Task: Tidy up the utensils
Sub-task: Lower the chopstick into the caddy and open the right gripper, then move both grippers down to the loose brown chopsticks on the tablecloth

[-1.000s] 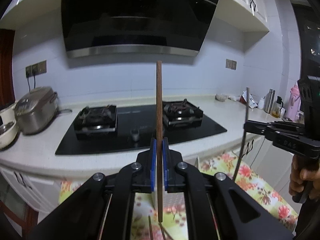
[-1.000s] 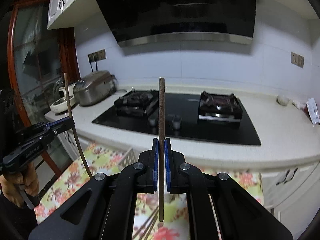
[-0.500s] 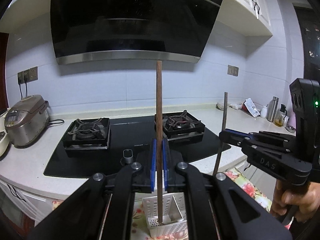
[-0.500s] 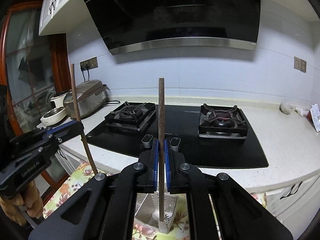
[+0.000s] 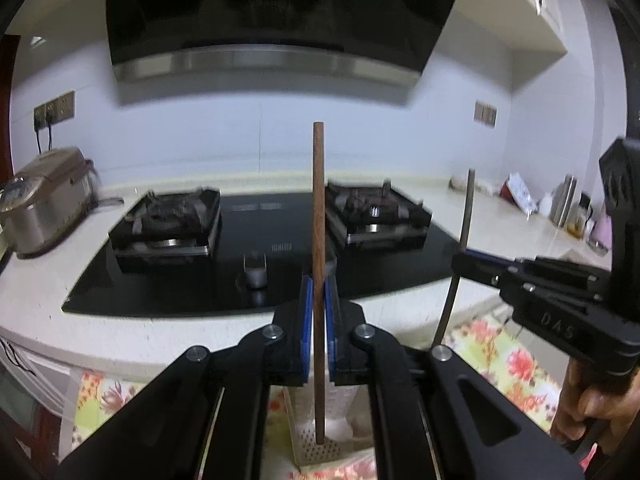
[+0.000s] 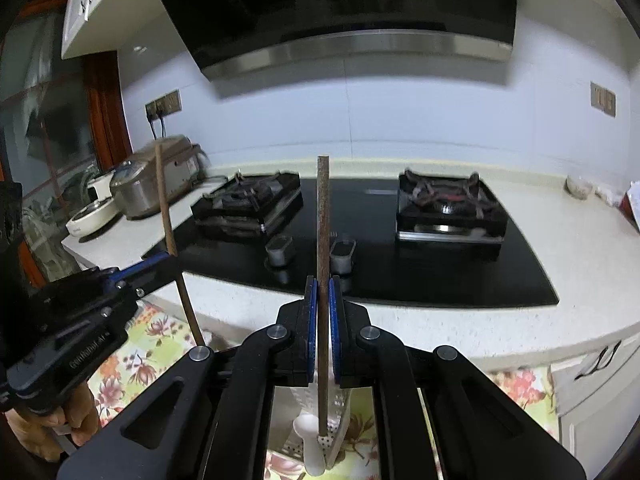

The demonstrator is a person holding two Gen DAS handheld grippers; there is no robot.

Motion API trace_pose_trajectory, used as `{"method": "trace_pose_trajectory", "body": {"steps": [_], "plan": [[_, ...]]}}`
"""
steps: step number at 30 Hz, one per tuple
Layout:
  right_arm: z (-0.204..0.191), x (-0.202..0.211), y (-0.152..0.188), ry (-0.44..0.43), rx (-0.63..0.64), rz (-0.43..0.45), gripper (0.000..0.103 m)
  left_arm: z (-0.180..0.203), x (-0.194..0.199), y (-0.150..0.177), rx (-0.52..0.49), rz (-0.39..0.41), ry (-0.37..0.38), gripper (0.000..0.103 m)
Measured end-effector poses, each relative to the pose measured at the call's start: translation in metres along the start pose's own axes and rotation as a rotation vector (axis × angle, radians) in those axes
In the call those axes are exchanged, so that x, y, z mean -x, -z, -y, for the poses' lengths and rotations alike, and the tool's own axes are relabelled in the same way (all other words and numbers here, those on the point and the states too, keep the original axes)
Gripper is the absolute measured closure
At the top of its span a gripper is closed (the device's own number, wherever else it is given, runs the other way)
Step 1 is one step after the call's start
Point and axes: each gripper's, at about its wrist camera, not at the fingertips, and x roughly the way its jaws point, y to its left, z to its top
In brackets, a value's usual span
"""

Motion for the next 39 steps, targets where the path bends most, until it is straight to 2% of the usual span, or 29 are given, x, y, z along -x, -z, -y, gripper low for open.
{"method": "trace_pose_trajectory", "body": {"steps": [4, 7, 9, 11, 12, 13, 16, 20, 23, 26, 31, 34, 37, 39], "plan": [[0.007, -0.017, 0.009, -0.005, -0.025, -0.077, 0.096, -0.002, -0.029, 0.012, 0.013, -0.152, -0.010, 0.097], [0.012, -0.029, 0.018, -0.007, -0.042, -0.119, 0.095, -0.003, -0.043, 0.021, 0.010, -0.219, -0.012, 0.096], [0.013, -0.032, 0.020, -0.005, -0.044, -0.133, 0.088, -0.006, -0.048, 0.026, 0.026, -0.235, -0.012, 0.079], [0.016, -0.033, 0.022, 0.015, -0.049, -0.134, 0.062, -0.008, -0.048, 0.027, 0.037, -0.237, -0.012, 0.071], [0.016, -0.031, 0.022, 0.017, -0.049, -0.125, 0.041, -0.009, -0.048, 0.027, 0.041, -0.237, -0.015, 0.071], [0.016, -0.025, 0.022, 0.022, -0.044, -0.099, 0.032, -0.010, -0.047, 0.028, 0.043, -0.236, -0.015, 0.071], [0.019, -0.011, 0.021, 0.048, -0.034, -0.074, 0.029, -0.014, -0.034, 0.030, 0.055, -0.215, -0.013, 0.070], [0.027, 0.022, 0.034, 0.114, -0.038, -0.044, 0.020, -0.017, -0.002, 0.039, 0.075, -0.181, -0.018, 0.053], [0.034, 0.044, 0.065, 0.137, -0.056, -0.052, 0.019, -0.023, 0.027, 0.065, 0.094, -0.173, -0.018, 0.048], [0.032, 0.049, 0.113, 0.139, -0.081, -0.112, 0.019, -0.029, 0.044, 0.104, 0.123, -0.209, -0.030, 0.048], [0.021, 0.041, 0.188, 0.127, -0.130, -0.254, 0.019, -0.044, 0.057, 0.177, 0.155, -0.326, -0.064, 0.049], [0.006, 0.035, 0.213, 0.118, -0.097, -0.317, 0.019, -0.043, 0.061, 0.202, 0.131, -0.371, -0.060, 0.049], [-0.004, 0.028, 0.230, 0.117, -0.092, -0.386, 0.019, -0.039, 0.059, 0.218, 0.105, -0.418, -0.044, 0.057], [-0.007, 0.022, 0.235, 0.104, -0.110, -0.426, 0.019, -0.034, 0.053, 0.223, 0.074, -0.450, -0.046, 0.068]]}}
